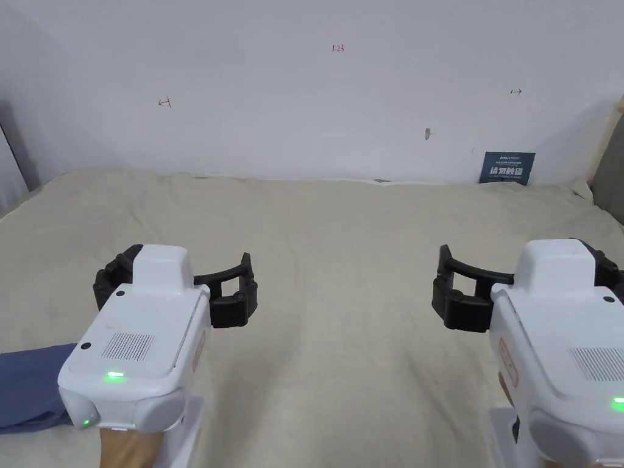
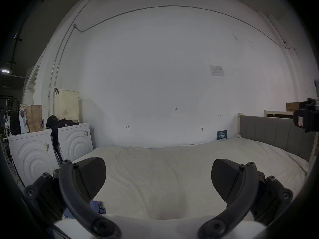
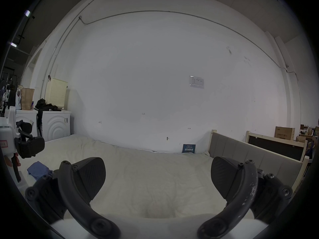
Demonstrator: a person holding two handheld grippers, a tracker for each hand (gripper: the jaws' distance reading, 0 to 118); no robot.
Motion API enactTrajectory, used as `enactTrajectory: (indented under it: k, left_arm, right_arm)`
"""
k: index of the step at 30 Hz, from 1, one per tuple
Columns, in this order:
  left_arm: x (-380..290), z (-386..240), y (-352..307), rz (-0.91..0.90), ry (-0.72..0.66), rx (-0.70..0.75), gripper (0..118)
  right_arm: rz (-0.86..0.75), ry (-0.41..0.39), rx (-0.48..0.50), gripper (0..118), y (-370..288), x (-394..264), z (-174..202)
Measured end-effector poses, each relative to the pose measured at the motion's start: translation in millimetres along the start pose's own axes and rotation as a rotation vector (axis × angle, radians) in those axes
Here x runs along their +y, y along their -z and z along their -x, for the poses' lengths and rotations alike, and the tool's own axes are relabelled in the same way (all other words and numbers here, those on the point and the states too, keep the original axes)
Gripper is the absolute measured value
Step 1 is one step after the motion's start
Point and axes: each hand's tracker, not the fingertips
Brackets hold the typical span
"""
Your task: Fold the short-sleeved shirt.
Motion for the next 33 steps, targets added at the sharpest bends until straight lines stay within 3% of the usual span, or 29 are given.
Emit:
enactTrajectory:
  k: [9, 15, 20, 28, 33]
  left_arm:
    - [-0.3, 1.5, 2.5, 0.006, -0.005, -0.004, 118]
    - [0.6, 2.9, 1.4, 0.018, -0.017, -0.002, 118]
    - [1.3, 5.1, 0.8, 0.016, -0.026, -0.004, 118]
    - [1.2, 5.4, 1.3, 0.019, -0.017, -0.003, 118]
    - [0.6, 6.5, 0.4, 0.017, -0.014, -0.002, 118]
  right_arm:
    - [0.075, 0.038, 0.008, 118, 6.4, 6.9, 1.5]
    - [0.4, 0.224, -0.083, 118, 14.5, 18.7, 8.3]
    - [0.514, 0.312, -0.033, 118, 14.4, 21.0, 3.1]
    - [0.521, 0.198, -0.112, 118, 16.6, 24.7, 11.4]
    - [0.472, 0.174, -0.088, 118, 14.9, 22.0, 11.5]
